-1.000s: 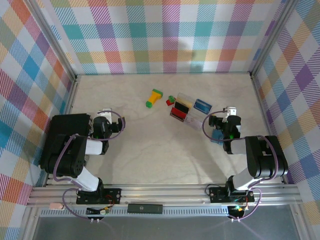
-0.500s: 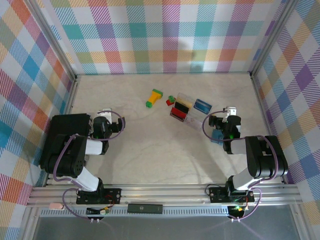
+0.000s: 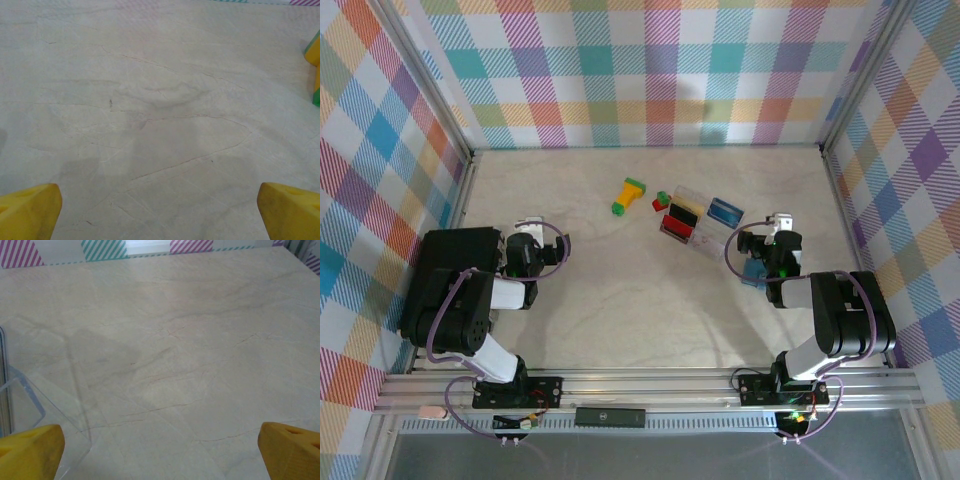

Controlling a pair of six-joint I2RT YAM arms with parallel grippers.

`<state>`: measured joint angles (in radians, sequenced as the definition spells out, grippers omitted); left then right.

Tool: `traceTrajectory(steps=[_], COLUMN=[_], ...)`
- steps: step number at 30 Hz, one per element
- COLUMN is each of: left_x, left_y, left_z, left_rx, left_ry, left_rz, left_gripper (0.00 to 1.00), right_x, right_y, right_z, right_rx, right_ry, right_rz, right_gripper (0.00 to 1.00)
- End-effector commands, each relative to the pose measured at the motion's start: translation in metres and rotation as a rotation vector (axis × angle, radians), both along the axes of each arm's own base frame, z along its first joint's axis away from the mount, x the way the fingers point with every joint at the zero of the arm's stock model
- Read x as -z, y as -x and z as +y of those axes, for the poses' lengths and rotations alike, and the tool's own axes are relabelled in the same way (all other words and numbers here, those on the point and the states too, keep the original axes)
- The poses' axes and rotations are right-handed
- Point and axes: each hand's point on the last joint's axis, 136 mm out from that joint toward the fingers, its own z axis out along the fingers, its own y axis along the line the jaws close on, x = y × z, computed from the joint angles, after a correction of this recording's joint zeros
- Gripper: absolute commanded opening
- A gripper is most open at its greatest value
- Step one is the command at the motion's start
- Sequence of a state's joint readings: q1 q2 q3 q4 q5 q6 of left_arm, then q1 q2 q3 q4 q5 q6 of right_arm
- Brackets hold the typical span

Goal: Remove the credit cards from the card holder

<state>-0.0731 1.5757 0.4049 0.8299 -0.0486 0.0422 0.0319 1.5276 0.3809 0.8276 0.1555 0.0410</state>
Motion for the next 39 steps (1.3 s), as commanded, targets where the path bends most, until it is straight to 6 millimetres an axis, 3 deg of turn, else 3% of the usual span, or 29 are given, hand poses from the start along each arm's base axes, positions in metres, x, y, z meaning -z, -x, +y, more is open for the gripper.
traceTrajectory(steps=[1,9,15,19,24,31,34,39], left_x=[-0.012,-0.052,-0.111,-0.134,-0.149,-0.137,-0.127,-0.119], left_y=[-0.008,-0.018,-0.017,-0.014,-0.016,-0.011,-0.008,-0.006], left_z=[0.001,-0.005,-0.02,-0.037,-0.052,-0.058,-0.055,-0.053], left_rx=[0.013,0.031,0.014,0.032,0.058,0.051,0.033,0.017], left_ry=[0.009,0.036,0.265,0.444,0.588,0.635,0.616,0.606], left_rz=[-0.019,0.085,0.041,0.106,0.111,0.194,0.218,0.233], left_gripper=[1.0,1.0,1.0,1.0,1.0,1.0,1.0,1.0], right_x=[-0.027,-0.062,-0.086,-0.089,-0.066,-0.016,-0.002,0.016], right_y=[-0.007,0.008,0.03,0.047,0.07,0.092,0.092,0.086], right_z=[0.001,-0.011,-0.009,-0.005,-0.004,0.0,0.007,0.012], right_rx=[-0.012,0.124,0.213,0.25,0.33,0.365,0.335,0.315], right_ry=[-0.013,-0.141,-0.326,-0.374,-0.424,-0.423,-0.423,-0.424], right_rz=[-0.016,0.064,0.134,0.276,0.447,0.639,0.693,0.75], right_gripper=[0.99,0.99,0.99,0.99,0.99,1.0,0.94,0.76])
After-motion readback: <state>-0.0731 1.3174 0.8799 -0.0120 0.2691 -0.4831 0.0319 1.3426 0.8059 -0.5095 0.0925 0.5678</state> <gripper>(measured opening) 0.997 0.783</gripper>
